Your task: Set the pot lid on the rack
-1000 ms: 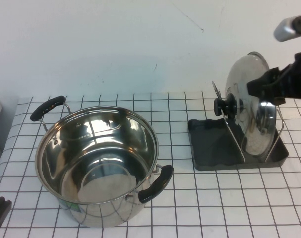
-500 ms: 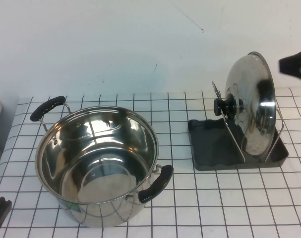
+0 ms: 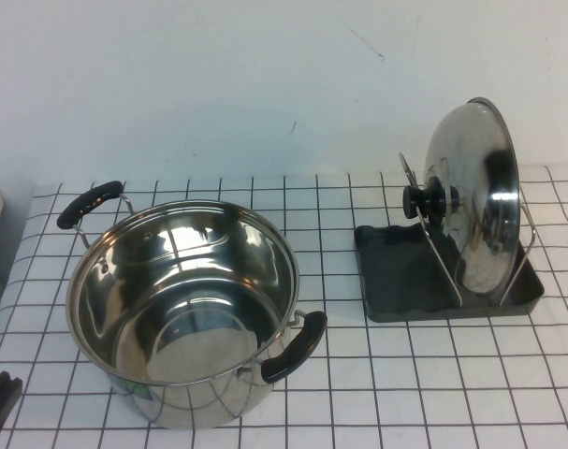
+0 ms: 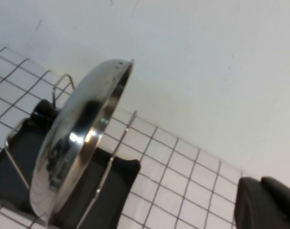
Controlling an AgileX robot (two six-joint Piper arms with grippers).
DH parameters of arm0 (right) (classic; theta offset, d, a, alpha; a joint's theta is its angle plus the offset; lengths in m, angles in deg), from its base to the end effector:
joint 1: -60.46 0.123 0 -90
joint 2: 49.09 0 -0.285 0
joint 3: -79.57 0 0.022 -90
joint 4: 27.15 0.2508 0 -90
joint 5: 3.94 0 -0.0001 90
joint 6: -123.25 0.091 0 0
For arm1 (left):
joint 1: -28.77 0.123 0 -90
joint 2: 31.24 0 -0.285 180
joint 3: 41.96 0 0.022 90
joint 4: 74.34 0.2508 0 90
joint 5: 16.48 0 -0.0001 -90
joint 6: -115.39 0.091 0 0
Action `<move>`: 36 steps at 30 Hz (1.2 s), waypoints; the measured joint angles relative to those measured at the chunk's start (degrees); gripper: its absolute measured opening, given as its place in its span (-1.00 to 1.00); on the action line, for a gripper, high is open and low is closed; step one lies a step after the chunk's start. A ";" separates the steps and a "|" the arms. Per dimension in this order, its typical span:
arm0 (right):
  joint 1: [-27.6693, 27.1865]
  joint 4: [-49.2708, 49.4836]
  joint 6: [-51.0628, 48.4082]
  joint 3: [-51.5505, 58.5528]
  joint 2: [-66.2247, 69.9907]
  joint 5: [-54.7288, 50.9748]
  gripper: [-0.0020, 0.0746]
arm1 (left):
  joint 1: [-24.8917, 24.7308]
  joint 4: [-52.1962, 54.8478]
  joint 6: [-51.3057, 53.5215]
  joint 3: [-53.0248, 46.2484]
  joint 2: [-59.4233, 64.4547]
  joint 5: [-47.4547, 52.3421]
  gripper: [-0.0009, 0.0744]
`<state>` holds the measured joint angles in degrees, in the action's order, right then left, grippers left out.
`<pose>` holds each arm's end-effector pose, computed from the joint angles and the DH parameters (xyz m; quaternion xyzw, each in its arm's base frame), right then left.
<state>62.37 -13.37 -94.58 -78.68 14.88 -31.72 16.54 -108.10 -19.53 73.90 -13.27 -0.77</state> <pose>0.2063 0.0170 0.3846 -0.2275 0.8006 -0.0680 0.5502 0.0595 -0.0270 0.2588 0.2063 0.7091 -0.0552 0.6720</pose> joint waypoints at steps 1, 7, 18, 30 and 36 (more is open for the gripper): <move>0.00 -0.34 0.00 2.73 -2.14 2.27 -0.93 | 0.00 0.00 0.00 0.00 0.00 0.00 -0.98; 0.00 -1.06 -0.50 18.96 -15.73 12.89 -0.94 | 0.00 0.00 0.00 0.00 0.00 0.00 -0.98; 0.00 -1.14 -0.50 36.34 -27.64 10.07 -0.95 | 0.00 0.00 0.00 0.00 0.00 -0.13 -0.98; 0.00 5.42 0.07 37.68 -27.79 -3.94 -0.95 | 0.00 0.00 0.00 0.00 0.00 6.57 -0.98; 0.00 -1.11 -0.05 37.68 -27.79 8.47 -0.95 | 0.00 0.00 0.00 0.00 0.00 12.71 -0.98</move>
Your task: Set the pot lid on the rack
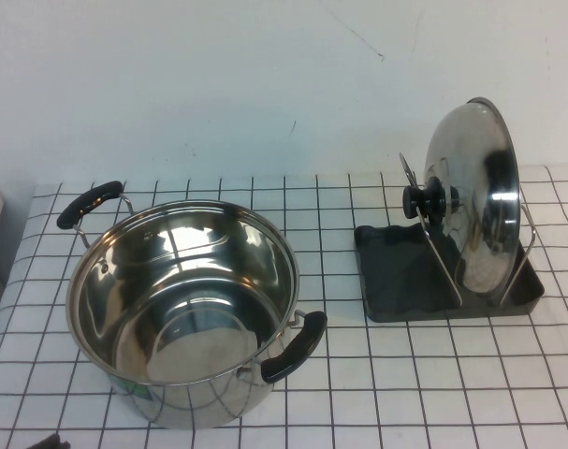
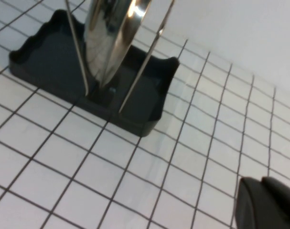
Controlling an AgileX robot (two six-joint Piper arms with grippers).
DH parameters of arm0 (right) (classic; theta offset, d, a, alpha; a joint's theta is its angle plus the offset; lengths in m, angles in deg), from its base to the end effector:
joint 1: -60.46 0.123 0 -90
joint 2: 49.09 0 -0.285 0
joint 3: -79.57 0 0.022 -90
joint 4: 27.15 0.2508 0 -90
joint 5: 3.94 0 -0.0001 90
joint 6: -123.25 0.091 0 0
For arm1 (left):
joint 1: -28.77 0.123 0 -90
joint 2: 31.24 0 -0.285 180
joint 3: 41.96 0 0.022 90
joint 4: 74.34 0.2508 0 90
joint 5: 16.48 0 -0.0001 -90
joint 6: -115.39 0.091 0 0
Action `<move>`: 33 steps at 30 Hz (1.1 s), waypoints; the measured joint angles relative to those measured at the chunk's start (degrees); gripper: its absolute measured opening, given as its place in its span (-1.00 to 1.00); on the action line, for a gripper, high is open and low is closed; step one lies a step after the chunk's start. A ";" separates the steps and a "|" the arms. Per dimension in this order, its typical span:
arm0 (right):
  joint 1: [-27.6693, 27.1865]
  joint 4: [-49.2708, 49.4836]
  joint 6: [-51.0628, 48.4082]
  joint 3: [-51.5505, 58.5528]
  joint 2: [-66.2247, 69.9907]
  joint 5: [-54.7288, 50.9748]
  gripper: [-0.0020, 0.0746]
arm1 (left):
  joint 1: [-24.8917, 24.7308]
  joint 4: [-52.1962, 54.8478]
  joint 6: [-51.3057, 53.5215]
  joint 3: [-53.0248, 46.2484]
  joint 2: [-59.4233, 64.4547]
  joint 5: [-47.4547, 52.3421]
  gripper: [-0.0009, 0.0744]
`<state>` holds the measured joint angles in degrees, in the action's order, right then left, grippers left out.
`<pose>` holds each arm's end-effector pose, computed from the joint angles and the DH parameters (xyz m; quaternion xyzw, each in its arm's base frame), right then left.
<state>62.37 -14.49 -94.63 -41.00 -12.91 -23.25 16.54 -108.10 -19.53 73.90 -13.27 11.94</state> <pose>0.1040 0.0101 0.2509 -0.2211 0.8110 -0.0826 0.5353 0.0521 -0.0360 0.2424 0.2620 0.7530 -0.0943 0.5962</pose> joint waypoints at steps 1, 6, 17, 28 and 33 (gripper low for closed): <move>0.00 -0.70 0.00 0.00 0.00 1.05 -0.95 | 0.00 0.00 0.00 0.00 0.00 1.16 -0.98; 0.00 -3.18 -0.34 0.00 0.00 -0.17 -0.95 | 0.00 0.10 0.00 0.00 0.00 6.37 -0.98; 0.00 -3.41 -1.55 0.00 0.00 1.31 -0.95 | 0.00 1.04 0.00 -2.08 -0.73 10.23 -0.98; 0.00 -3.55 -1.58 0.00 0.00 1.09 -0.95 | 0.00 4.86 0.24 -2.17 -8.95 10.02 -0.98; 0.00 -3.55 -1.58 0.00 -0.08 1.09 -0.95 | 0.44 6.75 0.24 -2.17 -10.92 10.02 -0.98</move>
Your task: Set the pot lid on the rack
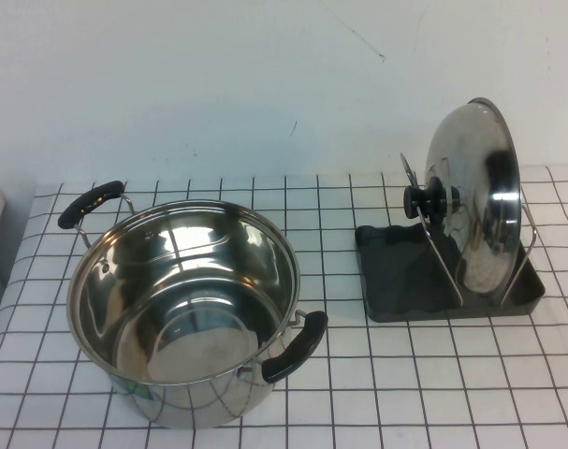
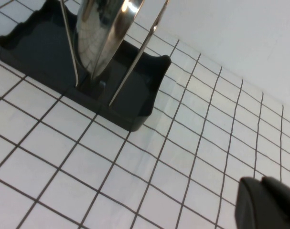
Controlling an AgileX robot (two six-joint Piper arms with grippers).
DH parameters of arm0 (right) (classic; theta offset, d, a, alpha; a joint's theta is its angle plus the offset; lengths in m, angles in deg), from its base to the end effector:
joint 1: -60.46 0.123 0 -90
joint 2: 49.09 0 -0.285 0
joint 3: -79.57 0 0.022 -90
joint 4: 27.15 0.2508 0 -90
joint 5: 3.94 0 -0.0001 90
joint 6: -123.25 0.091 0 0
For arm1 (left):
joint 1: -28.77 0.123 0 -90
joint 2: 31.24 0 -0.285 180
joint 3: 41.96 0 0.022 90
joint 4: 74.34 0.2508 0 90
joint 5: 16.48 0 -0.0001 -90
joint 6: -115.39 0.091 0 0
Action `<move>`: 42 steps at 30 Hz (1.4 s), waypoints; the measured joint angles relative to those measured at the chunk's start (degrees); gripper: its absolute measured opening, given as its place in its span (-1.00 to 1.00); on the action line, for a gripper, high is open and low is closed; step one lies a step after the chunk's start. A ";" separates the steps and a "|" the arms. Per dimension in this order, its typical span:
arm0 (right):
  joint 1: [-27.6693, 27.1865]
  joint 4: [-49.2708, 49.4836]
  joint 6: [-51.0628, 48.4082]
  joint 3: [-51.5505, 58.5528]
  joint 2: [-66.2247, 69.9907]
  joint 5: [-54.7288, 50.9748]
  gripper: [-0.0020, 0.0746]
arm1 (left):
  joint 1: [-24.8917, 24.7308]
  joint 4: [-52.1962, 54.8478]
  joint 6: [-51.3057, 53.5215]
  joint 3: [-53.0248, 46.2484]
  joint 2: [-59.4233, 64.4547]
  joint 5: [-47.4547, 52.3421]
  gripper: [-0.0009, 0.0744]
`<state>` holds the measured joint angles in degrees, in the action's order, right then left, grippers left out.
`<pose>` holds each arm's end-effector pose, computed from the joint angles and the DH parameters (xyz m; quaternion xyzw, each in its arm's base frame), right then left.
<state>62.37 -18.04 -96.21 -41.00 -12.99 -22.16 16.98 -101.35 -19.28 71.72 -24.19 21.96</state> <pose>0.1046 0.0080 0.2523 -0.2485 0.7985 -0.1166 0.5357 0.0279 -0.0321 0.2229 0.3234 0.7407 -0.0560 0.5862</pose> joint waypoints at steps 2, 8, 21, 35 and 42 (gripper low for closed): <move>0.00 0.00 0.10 0.00 0.00 -0.13 -0.95 | 1.20 0.00 0.00 0.00 0.00 0.00 -0.98; 0.00 0.00 0.10 0.00 0.00 -0.88 -0.95 | 8.09 -0.30 0.00 -0.05 -0.12 -0.61 -0.98; 0.00 0.00 0.10 0.00 0.00 -2.46 -0.95 | 17.16 10.40 -36.09 -8.61 -0.12 -13.13 -0.98; 0.00 0.00 0.20 0.00 0.00 -2.55 -0.95 | 6.61 17.17 -43.03 -11.85 -0.12 -18.07 -0.98; 0.00 0.00 0.20 0.00 0.00 -2.77 -0.95 | 6.55 17.72 -43.24 -11.85 -0.12 -18.07 -0.98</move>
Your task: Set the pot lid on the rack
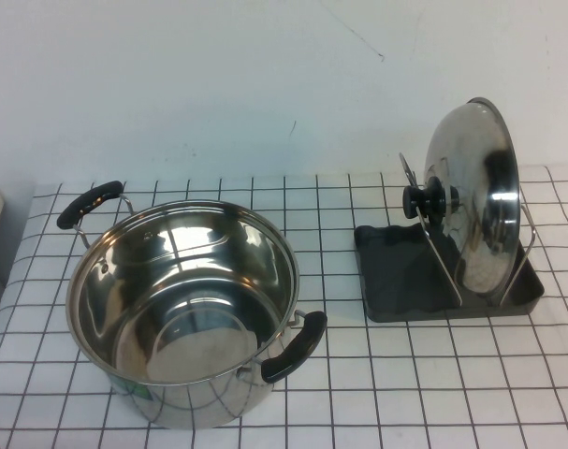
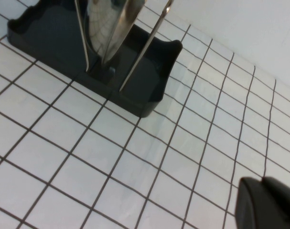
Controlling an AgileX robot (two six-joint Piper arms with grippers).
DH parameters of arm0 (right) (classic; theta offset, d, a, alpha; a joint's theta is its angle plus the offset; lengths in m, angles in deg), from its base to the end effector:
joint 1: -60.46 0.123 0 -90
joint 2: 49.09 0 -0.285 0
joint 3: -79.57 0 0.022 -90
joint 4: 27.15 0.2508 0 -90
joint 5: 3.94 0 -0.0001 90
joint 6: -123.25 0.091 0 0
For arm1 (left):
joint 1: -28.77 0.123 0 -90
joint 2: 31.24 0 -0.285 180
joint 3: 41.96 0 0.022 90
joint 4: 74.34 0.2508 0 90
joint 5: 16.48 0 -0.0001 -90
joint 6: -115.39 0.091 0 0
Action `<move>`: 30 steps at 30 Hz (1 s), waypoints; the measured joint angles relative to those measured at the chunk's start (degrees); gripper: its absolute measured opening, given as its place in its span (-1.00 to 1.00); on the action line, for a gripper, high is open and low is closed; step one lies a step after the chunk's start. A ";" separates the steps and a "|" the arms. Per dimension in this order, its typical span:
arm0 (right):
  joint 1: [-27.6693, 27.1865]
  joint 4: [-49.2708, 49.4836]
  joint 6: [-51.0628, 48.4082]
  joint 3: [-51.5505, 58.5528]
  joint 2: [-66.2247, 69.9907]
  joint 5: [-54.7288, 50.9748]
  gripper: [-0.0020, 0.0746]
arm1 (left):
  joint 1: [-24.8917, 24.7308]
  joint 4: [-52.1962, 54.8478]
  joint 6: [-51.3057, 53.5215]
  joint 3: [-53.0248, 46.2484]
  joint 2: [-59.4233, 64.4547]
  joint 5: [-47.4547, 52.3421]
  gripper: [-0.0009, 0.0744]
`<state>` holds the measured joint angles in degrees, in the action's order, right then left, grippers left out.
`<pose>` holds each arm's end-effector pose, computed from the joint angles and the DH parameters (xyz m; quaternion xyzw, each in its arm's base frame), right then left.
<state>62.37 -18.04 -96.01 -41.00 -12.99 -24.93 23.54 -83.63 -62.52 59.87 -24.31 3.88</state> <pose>0.1027 0.0086 0.2483 -0.2530 0.8105 -0.1080 0.5170 0.0520 -0.0099 0.1768 0.0074 0.7943 -0.0849 0.6015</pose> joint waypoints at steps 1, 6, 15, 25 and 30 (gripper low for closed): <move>0.00 0.00 0.00 0.00 0.00 0.00 -0.95 | 0.00 0.18 0.00 0.00 0.00 0.00 -0.98; 0.00 0.00 0.00 0.00 0.00 0.00 -0.95 | 0.00 2.06 -1.22 0.00 0.00 -0.10 -0.98; 0.00 0.00 0.00 0.00 0.00 0.00 -0.95 | 0.00 3.00 -3.99 0.00 0.00 -0.11 -0.98; 0.00 0.00 0.00 0.00 0.00 0.00 -0.95 | 0.00 3.00 -4.24 0.00 0.00 -0.21 -0.98; 0.00 0.00 0.00 0.00 0.00 0.00 -0.95 | 0.00 3.00 -4.28 0.00 0.00 -0.21 -0.98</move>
<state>62.37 -18.04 -96.01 -41.00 -12.99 -24.93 23.54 -80.63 -66.80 59.87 -24.31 3.67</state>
